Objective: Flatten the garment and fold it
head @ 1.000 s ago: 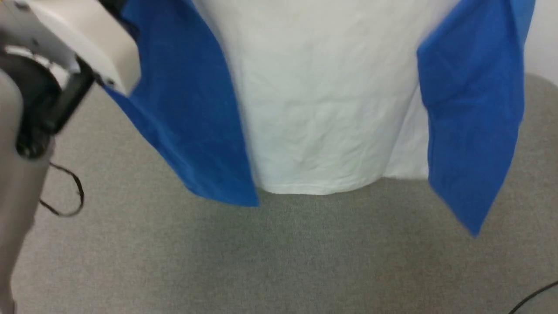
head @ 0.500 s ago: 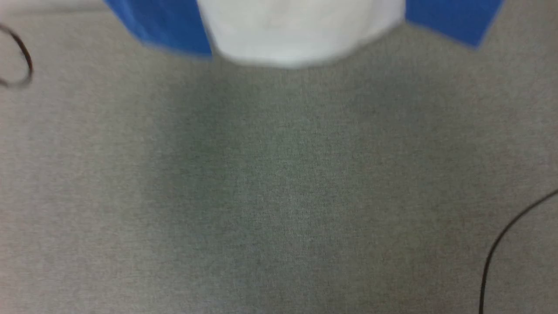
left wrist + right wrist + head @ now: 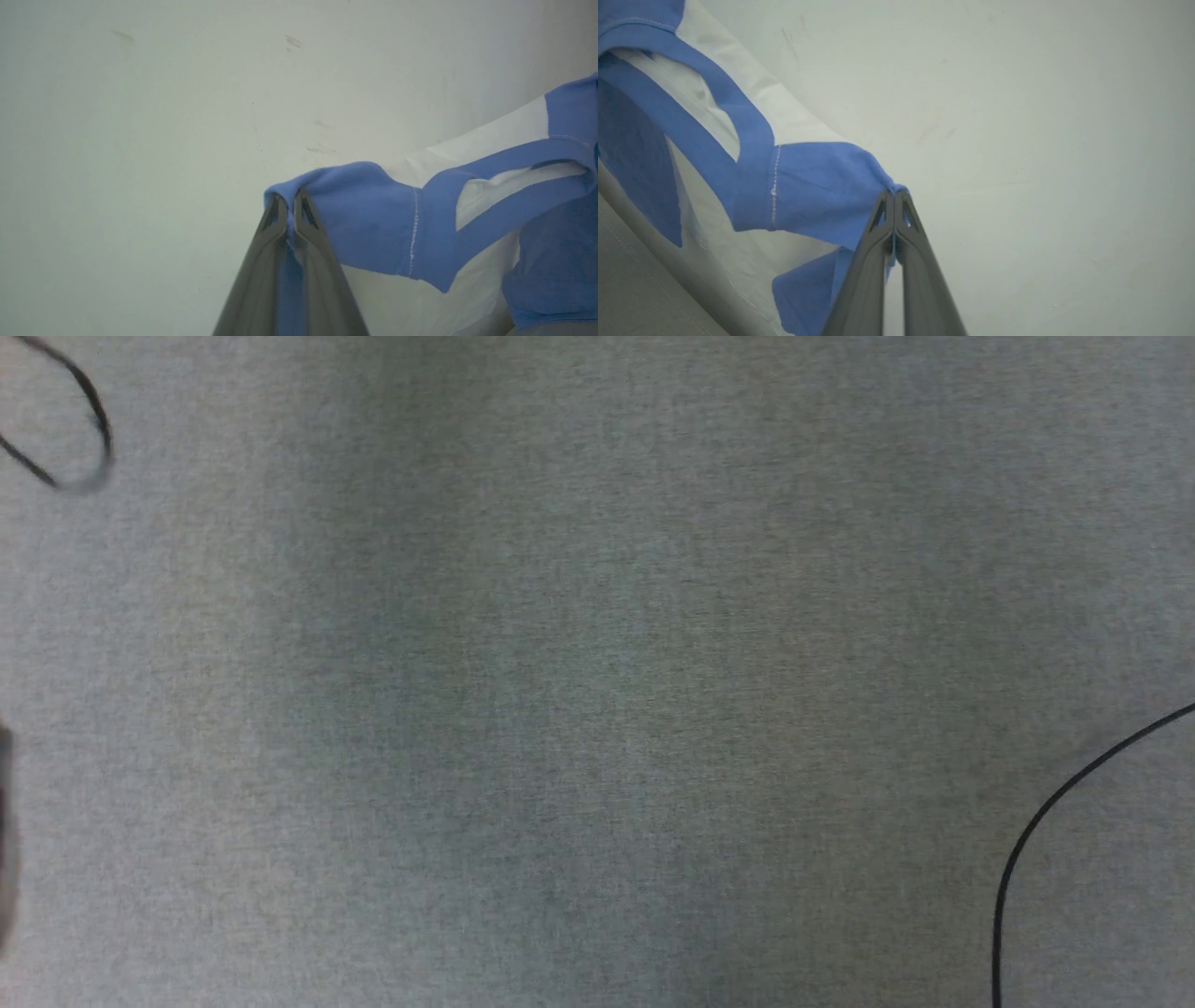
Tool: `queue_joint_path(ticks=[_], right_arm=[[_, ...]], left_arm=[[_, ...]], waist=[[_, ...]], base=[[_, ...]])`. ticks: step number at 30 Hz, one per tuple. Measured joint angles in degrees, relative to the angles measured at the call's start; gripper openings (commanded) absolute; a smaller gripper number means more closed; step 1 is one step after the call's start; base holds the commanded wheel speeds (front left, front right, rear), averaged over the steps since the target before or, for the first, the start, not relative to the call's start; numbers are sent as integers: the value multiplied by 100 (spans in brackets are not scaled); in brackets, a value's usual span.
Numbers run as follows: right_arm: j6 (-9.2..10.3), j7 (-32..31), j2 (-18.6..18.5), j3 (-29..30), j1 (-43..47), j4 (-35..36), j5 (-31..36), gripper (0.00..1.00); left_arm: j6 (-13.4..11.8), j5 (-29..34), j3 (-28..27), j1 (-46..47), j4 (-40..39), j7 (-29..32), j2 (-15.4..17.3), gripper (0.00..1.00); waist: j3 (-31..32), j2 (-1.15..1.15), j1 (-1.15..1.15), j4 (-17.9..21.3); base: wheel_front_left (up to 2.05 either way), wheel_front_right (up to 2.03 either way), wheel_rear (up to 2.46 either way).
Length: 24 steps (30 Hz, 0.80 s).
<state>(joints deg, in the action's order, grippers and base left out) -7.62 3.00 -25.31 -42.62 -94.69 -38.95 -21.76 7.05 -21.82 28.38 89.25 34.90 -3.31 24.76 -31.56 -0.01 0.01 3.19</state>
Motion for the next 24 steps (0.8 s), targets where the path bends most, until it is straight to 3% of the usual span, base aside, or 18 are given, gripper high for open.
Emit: queue_joint_path(ticks=[12, 17, 24], right_arm=[[-1, 564, 97, -898, 2642, 24, -675, 0], [1, 344, -169, -1228, 3720, 293, -1121, 0], [0, -311, -719, -1345, 4820, 886, -1791, 0]], left_arm=[[-5, -386, 549, -3104, 415, -716, -285, 0], [-19, -478, 812, -4341, 276, -644, -238, 0], [-59, -648, 1112, -5612, -407, -200, 108, 0]], waist=[[541, 1, -2, -230], [1001, 1, -2, -275], [1669, 1, -3, -336]], base=[[0, 0, 0], [0, 0, 0], [0, 0, 0]])
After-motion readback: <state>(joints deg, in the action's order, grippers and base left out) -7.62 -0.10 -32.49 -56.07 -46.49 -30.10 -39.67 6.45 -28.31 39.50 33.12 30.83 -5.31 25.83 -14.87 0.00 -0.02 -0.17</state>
